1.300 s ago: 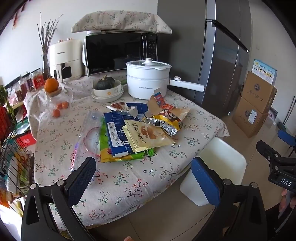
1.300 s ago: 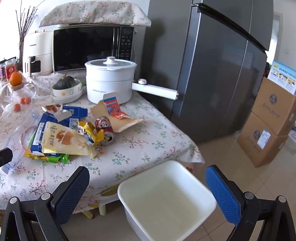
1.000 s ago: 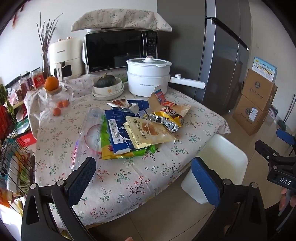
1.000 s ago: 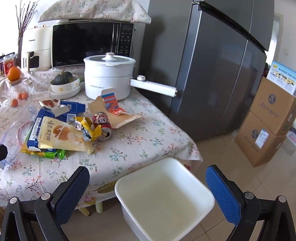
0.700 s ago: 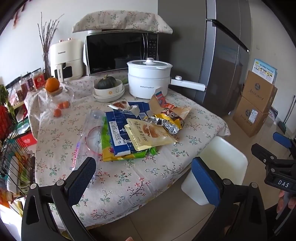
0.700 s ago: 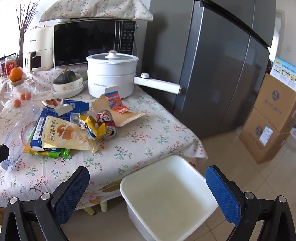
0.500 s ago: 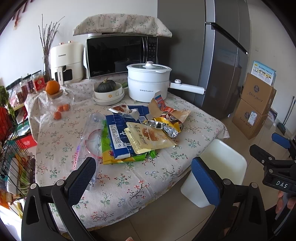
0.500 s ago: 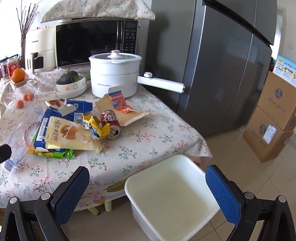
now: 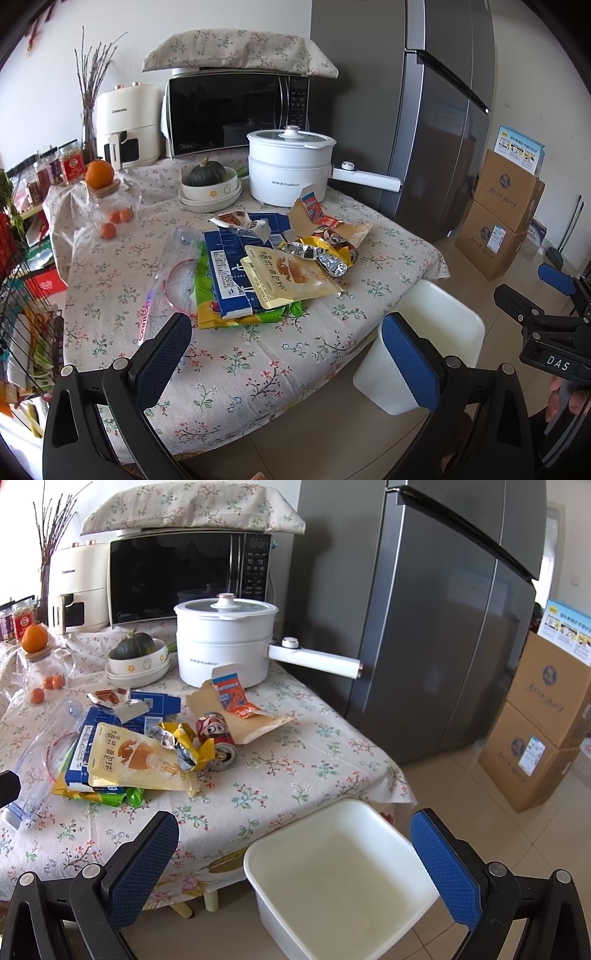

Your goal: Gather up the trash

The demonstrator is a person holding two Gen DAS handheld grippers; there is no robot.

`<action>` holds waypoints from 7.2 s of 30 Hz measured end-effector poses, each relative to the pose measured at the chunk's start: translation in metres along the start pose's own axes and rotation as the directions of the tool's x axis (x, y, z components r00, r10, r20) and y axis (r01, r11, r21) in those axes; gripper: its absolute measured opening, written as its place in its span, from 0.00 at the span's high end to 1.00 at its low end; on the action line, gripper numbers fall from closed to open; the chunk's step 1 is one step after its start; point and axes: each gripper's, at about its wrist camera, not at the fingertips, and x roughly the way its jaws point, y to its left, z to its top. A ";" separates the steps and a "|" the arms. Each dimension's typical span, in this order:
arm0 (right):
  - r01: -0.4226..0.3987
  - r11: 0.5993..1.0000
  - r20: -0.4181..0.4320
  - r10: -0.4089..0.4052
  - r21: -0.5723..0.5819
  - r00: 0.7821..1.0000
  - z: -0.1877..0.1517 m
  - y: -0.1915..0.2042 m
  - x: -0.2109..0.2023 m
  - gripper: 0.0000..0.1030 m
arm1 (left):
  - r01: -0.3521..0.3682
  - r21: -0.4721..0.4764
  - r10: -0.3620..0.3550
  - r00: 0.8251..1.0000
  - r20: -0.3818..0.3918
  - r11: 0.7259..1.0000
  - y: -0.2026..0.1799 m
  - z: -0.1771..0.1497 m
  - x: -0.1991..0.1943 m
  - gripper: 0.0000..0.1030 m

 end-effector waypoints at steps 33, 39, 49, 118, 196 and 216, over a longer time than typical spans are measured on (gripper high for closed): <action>0.013 1.000 0.024 -0.014 0.018 1.000 0.001 -0.005 -0.005 0.00 | -0.004 0.004 0.004 1.000 -0.002 1.000 0.000 -0.002 0.002 0.00; 0.013 1.000 0.019 -0.013 0.017 1.000 0.001 -0.006 -0.005 0.00 | -0.005 0.004 0.005 1.000 -0.002 1.000 -0.001 -0.002 0.002 0.00; 0.015 1.000 0.019 -0.015 0.013 1.000 0.001 -0.005 -0.005 0.00 | -0.005 0.005 0.005 1.000 -0.002 1.000 0.001 -0.003 0.001 0.00; -0.254 0.955 -0.411 0.294 0.150 0.863 0.080 0.051 0.226 0.12 | -0.072 -0.368 -0.144 0.839 -0.524 0.927 0.184 0.021 0.214 0.40; -0.002 0.916 -0.528 0.233 0.402 0.817 -0.058 -0.197 0.154 0.89 | 0.442 -0.062 -0.316 0.529 -0.788 0.895 -0.226 -0.046 0.293 0.40; 0.008 0.918 -0.543 0.228 0.396 0.808 -0.054 -0.199 0.167 0.87 | 0.372 0.101 -0.223 0.728 -0.649 0.923 -0.213 0.000 0.259 0.10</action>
